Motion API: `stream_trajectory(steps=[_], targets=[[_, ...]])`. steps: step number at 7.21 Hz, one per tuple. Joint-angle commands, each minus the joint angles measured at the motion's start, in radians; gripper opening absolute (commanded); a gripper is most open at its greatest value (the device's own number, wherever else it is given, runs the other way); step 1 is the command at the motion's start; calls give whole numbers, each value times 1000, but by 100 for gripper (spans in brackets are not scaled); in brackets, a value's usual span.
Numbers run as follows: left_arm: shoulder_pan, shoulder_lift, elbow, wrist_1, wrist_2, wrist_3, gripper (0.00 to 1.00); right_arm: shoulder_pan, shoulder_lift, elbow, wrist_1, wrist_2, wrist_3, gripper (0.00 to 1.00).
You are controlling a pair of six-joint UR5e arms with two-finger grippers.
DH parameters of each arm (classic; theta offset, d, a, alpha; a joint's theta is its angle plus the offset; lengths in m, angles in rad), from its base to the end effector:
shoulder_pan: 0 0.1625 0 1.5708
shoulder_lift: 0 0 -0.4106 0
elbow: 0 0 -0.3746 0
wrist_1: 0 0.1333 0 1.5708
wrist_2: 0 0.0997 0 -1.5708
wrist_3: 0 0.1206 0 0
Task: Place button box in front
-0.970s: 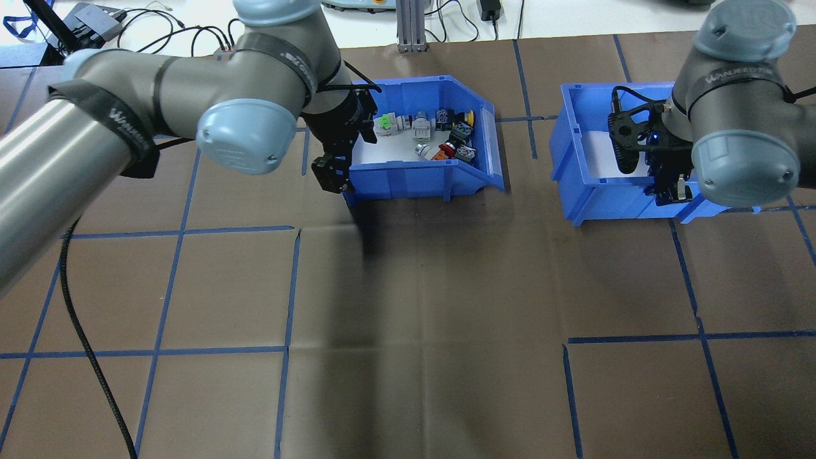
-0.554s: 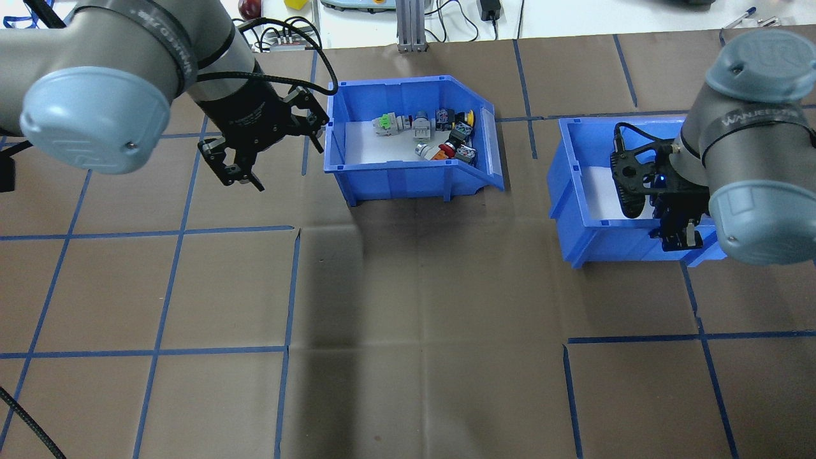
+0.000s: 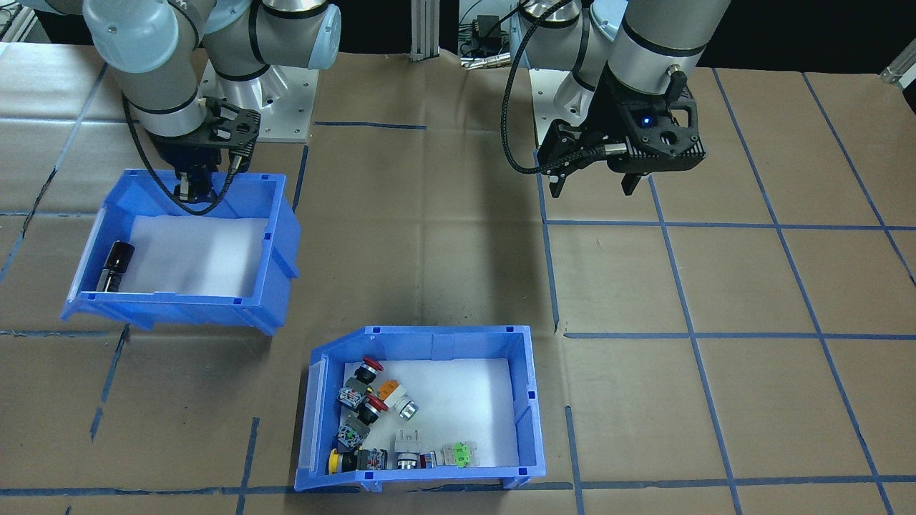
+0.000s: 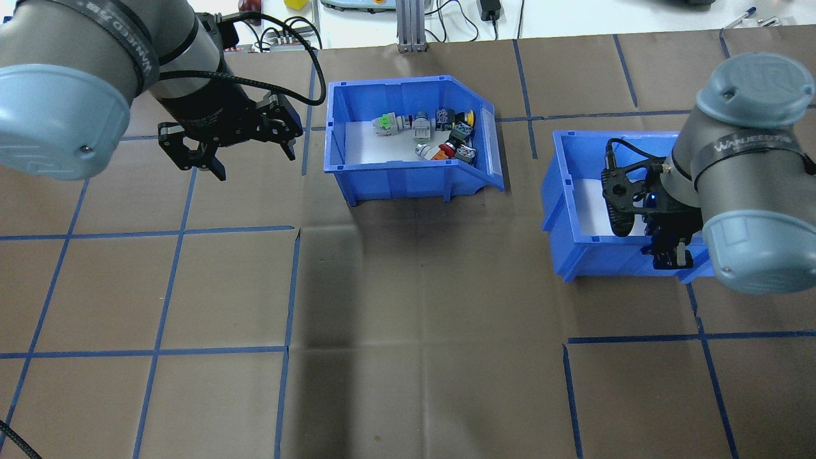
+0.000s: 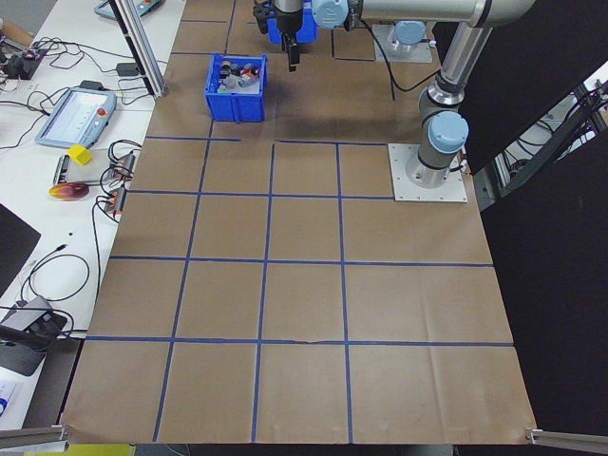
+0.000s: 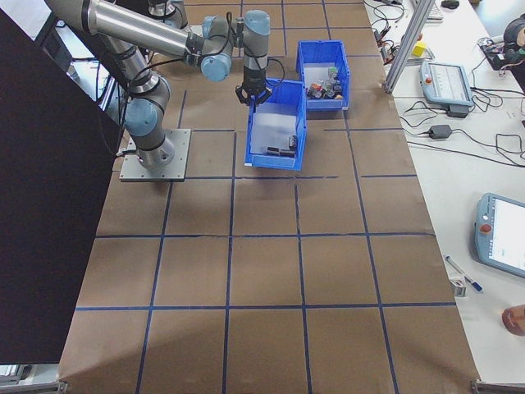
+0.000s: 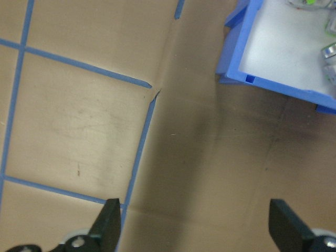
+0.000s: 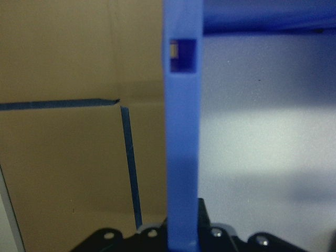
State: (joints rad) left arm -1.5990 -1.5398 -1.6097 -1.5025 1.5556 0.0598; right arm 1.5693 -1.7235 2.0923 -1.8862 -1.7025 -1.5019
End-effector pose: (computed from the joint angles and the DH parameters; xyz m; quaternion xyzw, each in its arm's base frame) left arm -0.1483 -0.4647 0.4556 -0.0442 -0.9985 0.0303 0.0071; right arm 0.1169 -0.3803 0.3086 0.6813 -0.7285 -0.0644 0.0299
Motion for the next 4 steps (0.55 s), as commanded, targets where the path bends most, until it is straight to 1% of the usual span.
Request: stream_trajectory(steps=[1,2,3,4], targets=[[72,44,2,-78,3,153,99,201,5,12,-8,6,264,9],[80,65,1,-102,8,155,99,322,30,9,-25,6,388,9],[82,66,-1,-105,62,155,99,430,69,8,-95,6,475,9],[85,55,-1,-104,63,153,99,524,118,5,-146,-2,550,10]])
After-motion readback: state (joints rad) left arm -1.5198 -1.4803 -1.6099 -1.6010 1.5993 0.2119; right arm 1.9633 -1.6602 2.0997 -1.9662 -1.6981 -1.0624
